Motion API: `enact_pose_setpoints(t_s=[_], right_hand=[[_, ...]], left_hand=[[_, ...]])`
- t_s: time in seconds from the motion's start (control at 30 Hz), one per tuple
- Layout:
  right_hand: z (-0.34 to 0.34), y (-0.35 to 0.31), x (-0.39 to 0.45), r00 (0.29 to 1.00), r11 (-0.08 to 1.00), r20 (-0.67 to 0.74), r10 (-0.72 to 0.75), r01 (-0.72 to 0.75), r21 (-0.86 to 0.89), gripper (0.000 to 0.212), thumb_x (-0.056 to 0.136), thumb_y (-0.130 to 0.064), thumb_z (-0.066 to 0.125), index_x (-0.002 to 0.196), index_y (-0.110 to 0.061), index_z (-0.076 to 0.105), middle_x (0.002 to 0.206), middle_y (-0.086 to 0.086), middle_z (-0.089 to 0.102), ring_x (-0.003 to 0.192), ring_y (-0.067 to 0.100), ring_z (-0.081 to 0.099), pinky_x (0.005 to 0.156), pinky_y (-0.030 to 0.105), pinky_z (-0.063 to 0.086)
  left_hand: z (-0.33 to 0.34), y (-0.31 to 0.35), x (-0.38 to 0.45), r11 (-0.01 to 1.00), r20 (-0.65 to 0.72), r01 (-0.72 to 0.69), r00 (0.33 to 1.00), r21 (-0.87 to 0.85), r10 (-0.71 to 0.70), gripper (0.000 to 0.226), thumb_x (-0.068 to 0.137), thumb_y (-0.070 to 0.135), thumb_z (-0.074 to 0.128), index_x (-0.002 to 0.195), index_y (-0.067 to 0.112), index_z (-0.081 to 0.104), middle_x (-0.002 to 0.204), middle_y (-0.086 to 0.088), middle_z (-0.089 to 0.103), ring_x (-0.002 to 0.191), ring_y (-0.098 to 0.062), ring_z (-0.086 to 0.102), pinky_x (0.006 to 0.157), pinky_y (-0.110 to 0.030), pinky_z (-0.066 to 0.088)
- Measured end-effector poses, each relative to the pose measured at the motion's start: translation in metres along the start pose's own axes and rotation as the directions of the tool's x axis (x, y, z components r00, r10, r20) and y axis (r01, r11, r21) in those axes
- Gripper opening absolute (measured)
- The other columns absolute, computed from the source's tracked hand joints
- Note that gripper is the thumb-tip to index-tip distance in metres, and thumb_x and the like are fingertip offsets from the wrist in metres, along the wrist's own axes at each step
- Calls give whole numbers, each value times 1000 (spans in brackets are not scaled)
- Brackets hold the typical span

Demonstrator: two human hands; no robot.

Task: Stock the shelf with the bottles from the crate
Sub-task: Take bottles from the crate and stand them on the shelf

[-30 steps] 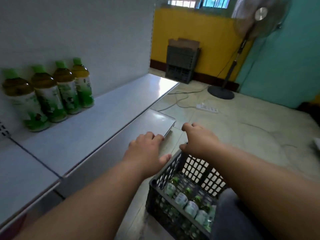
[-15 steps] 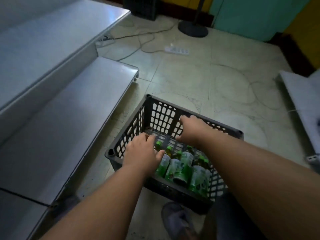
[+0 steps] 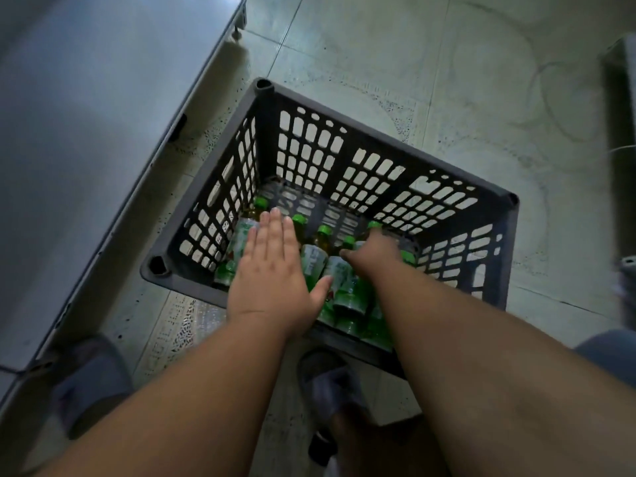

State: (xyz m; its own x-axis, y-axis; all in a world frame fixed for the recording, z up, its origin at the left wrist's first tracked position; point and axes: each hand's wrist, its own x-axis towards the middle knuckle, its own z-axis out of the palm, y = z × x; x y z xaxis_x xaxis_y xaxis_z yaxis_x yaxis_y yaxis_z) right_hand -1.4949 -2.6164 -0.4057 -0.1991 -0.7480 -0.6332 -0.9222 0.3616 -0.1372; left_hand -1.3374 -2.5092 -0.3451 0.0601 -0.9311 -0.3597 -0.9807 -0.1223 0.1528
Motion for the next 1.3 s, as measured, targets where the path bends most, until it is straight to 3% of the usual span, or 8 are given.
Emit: enact_pose_setpoints(t_s=[0.13,0.37,0.47,0.6,0.73,0.83,1.0,1.3], right_hand=[[19,6,38,989,988,4,149,-149,44,96,76,-52,77,152,-28,24,155,18,35,137,41,41,106,55,44],[30,-2,66,963,962,27,270,-270,21,97,68,-46,82,147,-12,39,143,19,46,125,39,49,101,50,48],[31,-9,50,964,958,74,255,-262,116,104,73,-40,83,152,-19,19,148,21,35,131,40,43,100,46,48],[24,-22,23,990,968,136,39,-71,240,92,79,-18,80,147,-26,18,96,5,47,86,23,56,63,34,51],[-15,-45,-15,981,930,45,-191,166,327,91,73,-18,85,142,-21,25,112,8,54,102,27,61,82,39,56],[-59,-65,-53,947,852,-30,-319,301,429,82,73,-18,83,131,-29,27,110,10,54,92,27,65,75,42,60],[-115,-100,-140,785,644,-234,-574,609,463,80,72,-27,88,130,-29,33,111,1,61,94,20,66,80,40,58],[-138,-189,-328,377,271,-406,-832,916,296,87,66,-45,86,134,-32,33,119,0,58,100,19,63,89,40,54]], left_hand=[[2,2,6,1000,-1,22,1000,0,-22,99,91,72,9,148,0,-29,156,-20,-34,146,-29,-31,122,-43,-10],[0,2,11,999,-1,34,999,-15,-34,99,91,73,11,150,2,-25,158,-18,-31,147,-28,-30,122,-43,-11],[2,3,13,999,-4,35,999,-28,-35,100,91,73,13,151,2,-24,159,-17,-30,147,-27,-29,122,-42,-11],[0,3,11,999,-30,30,999,-45,-31,100,91,74,15,151,4,-25,160,-15,-29,148,-25,-27,122,-40,-12],[-4,-1,5,980,-24,-9,1000,-198,5,102,91,74,29,153,12,-23,162,-5,-26,150,-18,-21,122,-36,-8],[-27,-15,-7,882,-67,40,995,-469,-81,107,84,67,57,158,20,-5,167,3,-4,152,-13,-2,124,-40,10],[-98,-51,-54,809,-203,32,962,-587,-185,106,72,61,77,155,20,26,157,-1,34,143,-19,32,117,-33,27],[-198,-115,-174,718,-389,38,820,-695,-421,122,46,79,71,150,23,36,145,2,45,131,-15,45,107,-43,45]])
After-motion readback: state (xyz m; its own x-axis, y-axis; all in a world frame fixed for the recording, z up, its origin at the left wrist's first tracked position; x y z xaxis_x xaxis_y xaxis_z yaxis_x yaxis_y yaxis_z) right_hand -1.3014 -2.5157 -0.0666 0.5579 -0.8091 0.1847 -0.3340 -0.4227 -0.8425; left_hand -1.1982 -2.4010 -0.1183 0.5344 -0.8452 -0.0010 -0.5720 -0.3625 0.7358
